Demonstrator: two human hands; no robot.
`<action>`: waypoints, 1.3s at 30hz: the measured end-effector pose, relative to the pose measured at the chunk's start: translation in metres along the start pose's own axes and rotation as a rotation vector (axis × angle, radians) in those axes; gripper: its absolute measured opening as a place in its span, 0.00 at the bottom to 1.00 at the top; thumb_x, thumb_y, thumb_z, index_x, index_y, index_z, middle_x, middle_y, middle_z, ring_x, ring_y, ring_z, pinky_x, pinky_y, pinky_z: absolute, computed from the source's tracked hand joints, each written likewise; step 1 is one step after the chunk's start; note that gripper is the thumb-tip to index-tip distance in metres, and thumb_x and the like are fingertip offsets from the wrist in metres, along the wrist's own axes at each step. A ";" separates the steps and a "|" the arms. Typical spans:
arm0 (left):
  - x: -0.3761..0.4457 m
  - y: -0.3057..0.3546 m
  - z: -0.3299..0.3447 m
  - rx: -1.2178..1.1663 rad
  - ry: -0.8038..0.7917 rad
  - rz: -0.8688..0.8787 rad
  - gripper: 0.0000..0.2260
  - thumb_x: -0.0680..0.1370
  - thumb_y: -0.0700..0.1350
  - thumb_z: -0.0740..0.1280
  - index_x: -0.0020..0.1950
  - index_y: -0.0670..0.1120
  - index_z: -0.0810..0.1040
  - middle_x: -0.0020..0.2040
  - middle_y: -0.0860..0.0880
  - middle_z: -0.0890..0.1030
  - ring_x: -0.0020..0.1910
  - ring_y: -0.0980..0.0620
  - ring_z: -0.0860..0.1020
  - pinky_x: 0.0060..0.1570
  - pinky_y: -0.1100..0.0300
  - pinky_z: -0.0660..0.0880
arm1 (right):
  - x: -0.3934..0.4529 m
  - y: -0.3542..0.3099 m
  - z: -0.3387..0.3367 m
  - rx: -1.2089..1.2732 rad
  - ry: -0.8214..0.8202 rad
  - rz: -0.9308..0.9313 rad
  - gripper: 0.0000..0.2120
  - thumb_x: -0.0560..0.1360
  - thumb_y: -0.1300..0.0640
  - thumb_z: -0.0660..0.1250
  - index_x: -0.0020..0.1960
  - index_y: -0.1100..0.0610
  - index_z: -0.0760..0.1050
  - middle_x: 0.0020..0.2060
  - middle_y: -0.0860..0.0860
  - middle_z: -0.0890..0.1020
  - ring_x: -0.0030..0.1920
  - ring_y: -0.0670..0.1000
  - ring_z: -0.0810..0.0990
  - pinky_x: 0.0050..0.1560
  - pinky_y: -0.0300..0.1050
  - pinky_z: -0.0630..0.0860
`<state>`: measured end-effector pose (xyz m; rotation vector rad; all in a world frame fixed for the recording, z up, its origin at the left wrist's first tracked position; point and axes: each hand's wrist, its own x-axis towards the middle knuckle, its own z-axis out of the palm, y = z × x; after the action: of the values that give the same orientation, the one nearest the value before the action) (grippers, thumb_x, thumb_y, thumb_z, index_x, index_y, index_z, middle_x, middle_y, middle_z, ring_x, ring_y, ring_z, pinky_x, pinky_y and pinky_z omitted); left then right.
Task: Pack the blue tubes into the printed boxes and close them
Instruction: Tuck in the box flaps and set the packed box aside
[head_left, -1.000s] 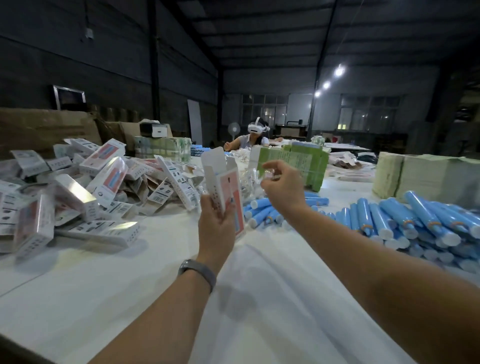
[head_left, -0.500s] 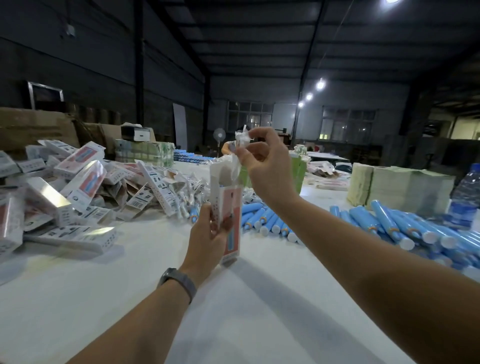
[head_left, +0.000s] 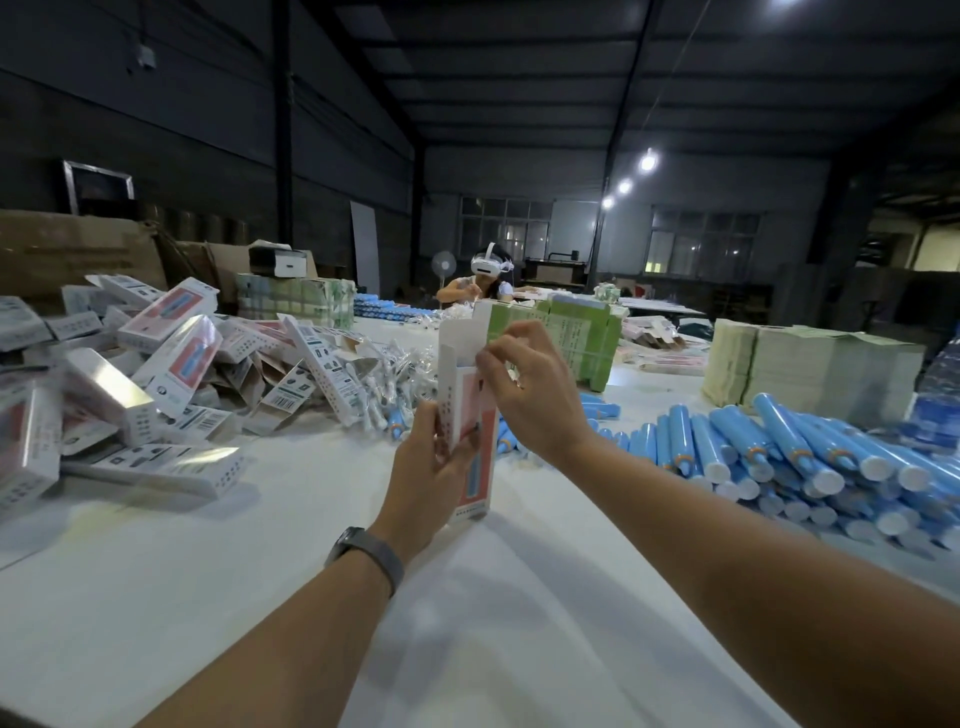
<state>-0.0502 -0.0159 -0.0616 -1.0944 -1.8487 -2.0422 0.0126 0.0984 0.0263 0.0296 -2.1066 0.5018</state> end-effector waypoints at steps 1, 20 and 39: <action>0.000 0.000 0.000 0.002 -0.011 -0.004 0.08 0.81 0.43 0.68 0.48 0.52 0.70 0.41 0.60 0.80 0.40 0.58 0.80 0.47 0.44 0.82 | -0.001 -0.002 0.001 0.090 0.023 0.037 0.07 0.80 0.52 0.64 0.53 0.55 0.77 0.54 0.48 0.73 0.51 0.49 0.76 0.54 0.51 0.78; -0.002 0.024 0.007 -0.080 0.035 0.124 0.16 0.82 0.55 0.57 0.69 0.60 0.59 0.58 0.46 0.79 0.48 0.48 0.84 0.44 0.47 0.83 | -0.028 -0.031 0.029 0.946 0.103 0.342 0.06 0.83 0.54 0.60 0.57 0.55 0.68 0.48 0.56 0.82 0.46 0.55 0.83 0.48 0.55 0.82; 0.004 0.035 0.006 0.092 0.071 0.222 0.11 0.85 0.47 0.54 0.63 0.60 0.70 0.53 0.60 0.80 0.48 0.65 0.80 0.44 0.73 0.75 | -0.034 -0.019 0.030 0.936 0.116 0.284 0.08 0.83 0.55 0.60 0.57 0.45 0.62 0.46 0.49 0.81 0.43 0.46 0.82 0.44 0.43 0.81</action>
<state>-0.0300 -0.0164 -0.0318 -1.1308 -1.6857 -1.8306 0.0116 0.0643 -0.0096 0.2317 -1.6005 1.5757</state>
